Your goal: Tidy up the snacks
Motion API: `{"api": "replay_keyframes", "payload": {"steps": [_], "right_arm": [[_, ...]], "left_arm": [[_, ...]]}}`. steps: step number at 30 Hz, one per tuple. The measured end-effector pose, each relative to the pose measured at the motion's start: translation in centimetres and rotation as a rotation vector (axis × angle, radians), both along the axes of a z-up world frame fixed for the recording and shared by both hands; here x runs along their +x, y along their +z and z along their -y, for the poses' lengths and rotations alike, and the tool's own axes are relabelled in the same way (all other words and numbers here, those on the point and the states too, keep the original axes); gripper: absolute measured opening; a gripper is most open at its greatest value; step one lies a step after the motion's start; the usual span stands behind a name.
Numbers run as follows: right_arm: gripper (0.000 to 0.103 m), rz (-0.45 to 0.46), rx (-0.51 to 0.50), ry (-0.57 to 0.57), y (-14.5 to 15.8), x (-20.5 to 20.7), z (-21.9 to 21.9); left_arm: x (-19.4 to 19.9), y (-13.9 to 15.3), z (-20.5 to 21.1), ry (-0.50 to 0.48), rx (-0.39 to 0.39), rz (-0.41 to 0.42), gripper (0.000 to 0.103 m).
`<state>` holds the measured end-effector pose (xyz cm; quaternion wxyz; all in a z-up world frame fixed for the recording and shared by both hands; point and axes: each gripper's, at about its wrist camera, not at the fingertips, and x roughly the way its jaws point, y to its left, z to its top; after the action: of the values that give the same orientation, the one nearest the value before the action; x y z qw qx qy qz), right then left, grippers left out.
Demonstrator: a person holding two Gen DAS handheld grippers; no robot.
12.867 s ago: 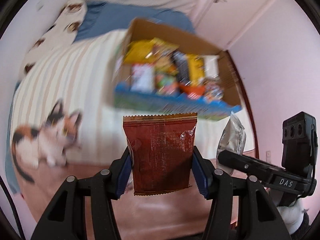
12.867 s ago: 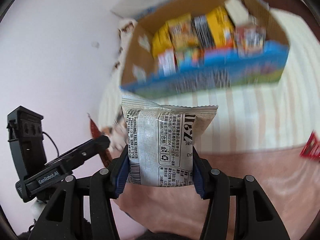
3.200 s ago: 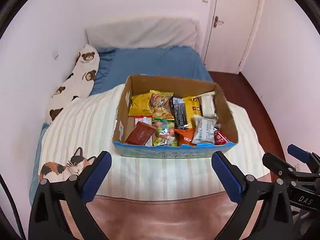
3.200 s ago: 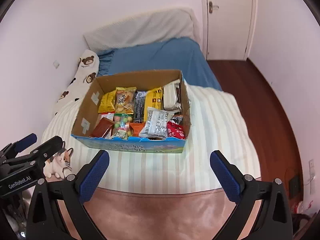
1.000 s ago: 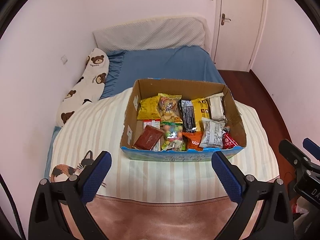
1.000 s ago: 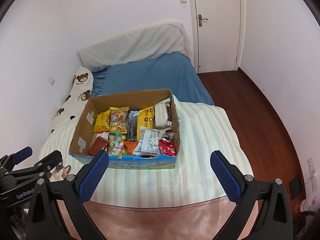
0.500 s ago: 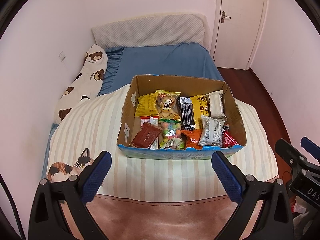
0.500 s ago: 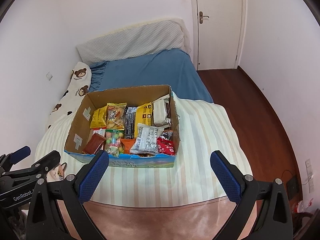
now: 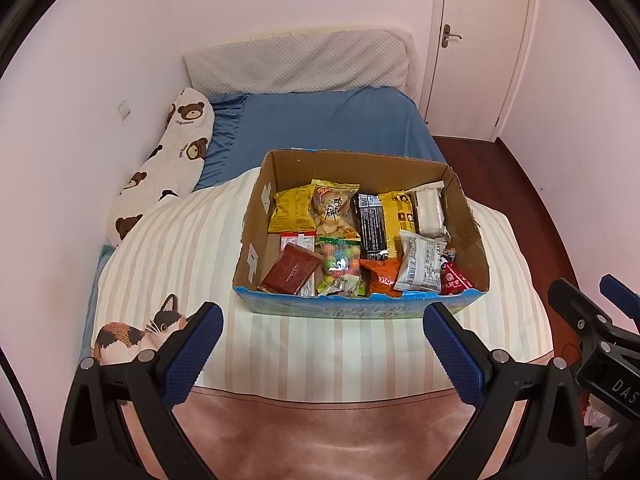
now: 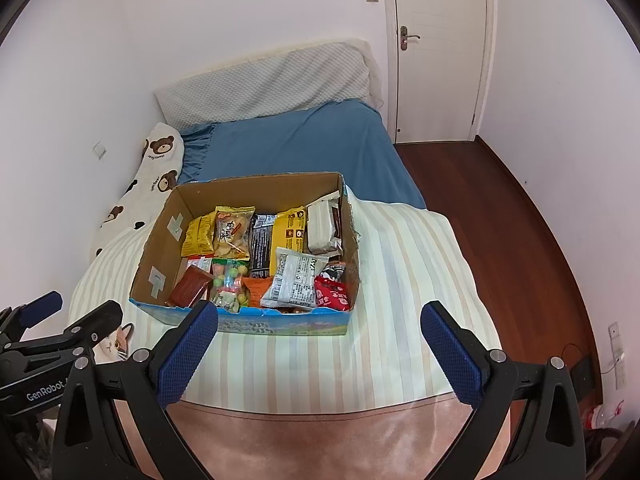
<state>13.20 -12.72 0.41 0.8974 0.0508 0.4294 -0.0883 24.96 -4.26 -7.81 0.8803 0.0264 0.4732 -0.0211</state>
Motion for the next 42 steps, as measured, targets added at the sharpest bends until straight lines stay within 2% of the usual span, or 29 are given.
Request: {"api": "replay_keyframes", "payload": {"steps": [42], "right_arm": [[0.103, -0.011, -0.007, 0.016, -0.07, -0.08, -0.46]], "left_arm": [[-0.23, 0.45, -0.18, 0.002, -0.005, -0.008, 0.103]]}}
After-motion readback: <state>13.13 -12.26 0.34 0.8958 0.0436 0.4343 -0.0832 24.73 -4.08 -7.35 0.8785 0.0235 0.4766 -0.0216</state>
